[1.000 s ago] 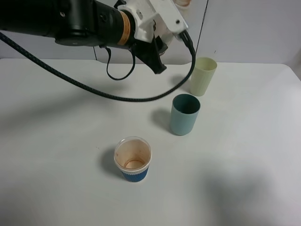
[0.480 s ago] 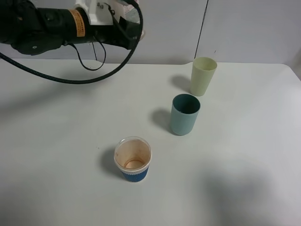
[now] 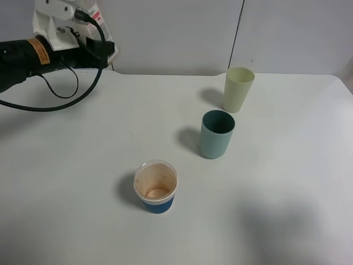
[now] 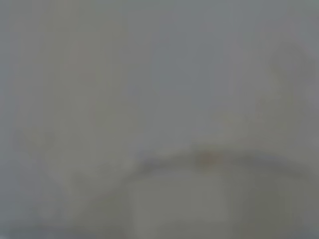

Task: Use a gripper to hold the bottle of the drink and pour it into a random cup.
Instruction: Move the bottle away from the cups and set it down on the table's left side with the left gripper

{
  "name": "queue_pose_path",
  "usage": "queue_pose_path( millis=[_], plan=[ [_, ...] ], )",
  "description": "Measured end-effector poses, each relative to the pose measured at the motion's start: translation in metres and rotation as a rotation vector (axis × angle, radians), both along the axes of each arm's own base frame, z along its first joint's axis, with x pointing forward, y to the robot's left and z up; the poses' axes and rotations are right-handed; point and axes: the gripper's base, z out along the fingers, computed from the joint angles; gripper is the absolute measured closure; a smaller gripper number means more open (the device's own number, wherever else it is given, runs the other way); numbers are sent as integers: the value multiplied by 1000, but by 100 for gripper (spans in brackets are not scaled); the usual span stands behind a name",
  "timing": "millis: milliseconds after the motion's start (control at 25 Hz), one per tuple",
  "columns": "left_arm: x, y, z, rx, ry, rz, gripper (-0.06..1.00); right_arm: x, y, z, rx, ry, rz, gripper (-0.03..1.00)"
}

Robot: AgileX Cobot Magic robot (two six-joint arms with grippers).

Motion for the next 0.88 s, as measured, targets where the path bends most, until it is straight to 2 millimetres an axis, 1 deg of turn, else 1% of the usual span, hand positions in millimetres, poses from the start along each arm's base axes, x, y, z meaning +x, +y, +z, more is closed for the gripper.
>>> queue_pose_path(
  millis=[240, 400, 520, 880],
  plan=[
    [-7, 37, -24, 44, 37, 151, 60, 0, 0, 0, 0, 0, 0, -2],
    [-8, 53, -51, 52, 119, 201, 60, 0, 0, 0, 0, 0, 0, -2],
    [-7, 57, -69, 60, 162, 201, 60, 0, 0, 0, 0, 0, 0, -2],
    [-9, 47, -117, 37, 188, 80, 60, 0, 0, 0, 0, 0, 0, -2]
  ],
)
